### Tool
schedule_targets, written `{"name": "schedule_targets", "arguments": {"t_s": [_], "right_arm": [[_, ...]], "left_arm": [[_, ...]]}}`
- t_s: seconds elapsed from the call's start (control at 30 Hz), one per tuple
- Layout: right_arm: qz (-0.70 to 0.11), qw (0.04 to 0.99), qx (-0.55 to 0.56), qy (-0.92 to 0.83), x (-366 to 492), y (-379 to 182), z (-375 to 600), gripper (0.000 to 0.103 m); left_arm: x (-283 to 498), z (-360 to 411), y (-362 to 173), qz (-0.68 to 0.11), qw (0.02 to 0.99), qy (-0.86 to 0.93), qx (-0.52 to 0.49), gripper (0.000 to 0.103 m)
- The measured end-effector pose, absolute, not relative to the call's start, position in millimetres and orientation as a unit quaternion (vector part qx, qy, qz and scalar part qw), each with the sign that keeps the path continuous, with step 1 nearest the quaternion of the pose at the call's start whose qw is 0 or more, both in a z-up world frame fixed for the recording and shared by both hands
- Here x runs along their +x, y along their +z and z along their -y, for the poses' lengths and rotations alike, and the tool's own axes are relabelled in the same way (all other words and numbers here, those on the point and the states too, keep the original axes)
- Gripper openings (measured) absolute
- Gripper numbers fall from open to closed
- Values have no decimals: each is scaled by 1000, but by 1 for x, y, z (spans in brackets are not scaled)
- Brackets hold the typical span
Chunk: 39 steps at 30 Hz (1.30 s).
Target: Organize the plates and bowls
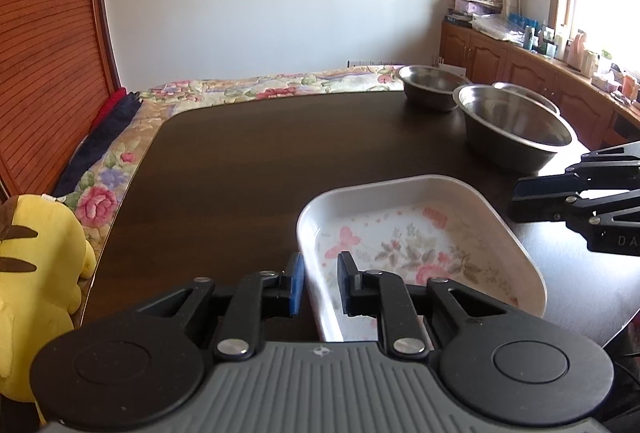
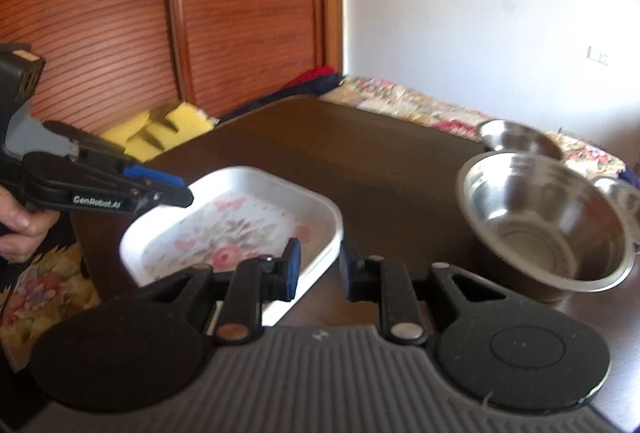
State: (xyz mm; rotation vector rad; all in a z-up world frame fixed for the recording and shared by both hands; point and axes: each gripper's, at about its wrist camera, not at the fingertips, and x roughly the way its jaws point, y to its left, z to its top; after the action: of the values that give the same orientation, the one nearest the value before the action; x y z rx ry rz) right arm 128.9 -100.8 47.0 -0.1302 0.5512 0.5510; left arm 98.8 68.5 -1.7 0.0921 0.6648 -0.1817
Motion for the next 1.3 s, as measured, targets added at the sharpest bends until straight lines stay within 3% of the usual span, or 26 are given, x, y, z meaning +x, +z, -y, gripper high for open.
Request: {"name": "schedule_targets", "arguments": {"t_s": [0.33, 0.53, 0.7, 0.9, 1.23, 1.3], "right_arm": [[-203, 955, -32, 215, 133, 59, 151, 23], [-171, 970, -25, 172, 144, 60, 184, 25], [-144, 980, -28, 133, 151, 56, 208, 45], [-143, 984, -4, 109, 167, 46, 234, 48], [-159, 983, 33, 91, 187, 27, 260, 51], [-170, 980, 38, 95, 191, 24, 262, 55]], "left_arm": [[116, -29, 15, -307, 943, -113, 56, 24], [134, 6, 17, -302, 943, -130, 52, 36], [151, 34, 16, -302, 941, -143, 50, 43], [166, 58, 15, -300, 940, -151, 50, 50], [189, 86, 13, -298, 942, -149, 50, 50], [193, 89, 13, -298, 942, -147, 49, 50]]}}
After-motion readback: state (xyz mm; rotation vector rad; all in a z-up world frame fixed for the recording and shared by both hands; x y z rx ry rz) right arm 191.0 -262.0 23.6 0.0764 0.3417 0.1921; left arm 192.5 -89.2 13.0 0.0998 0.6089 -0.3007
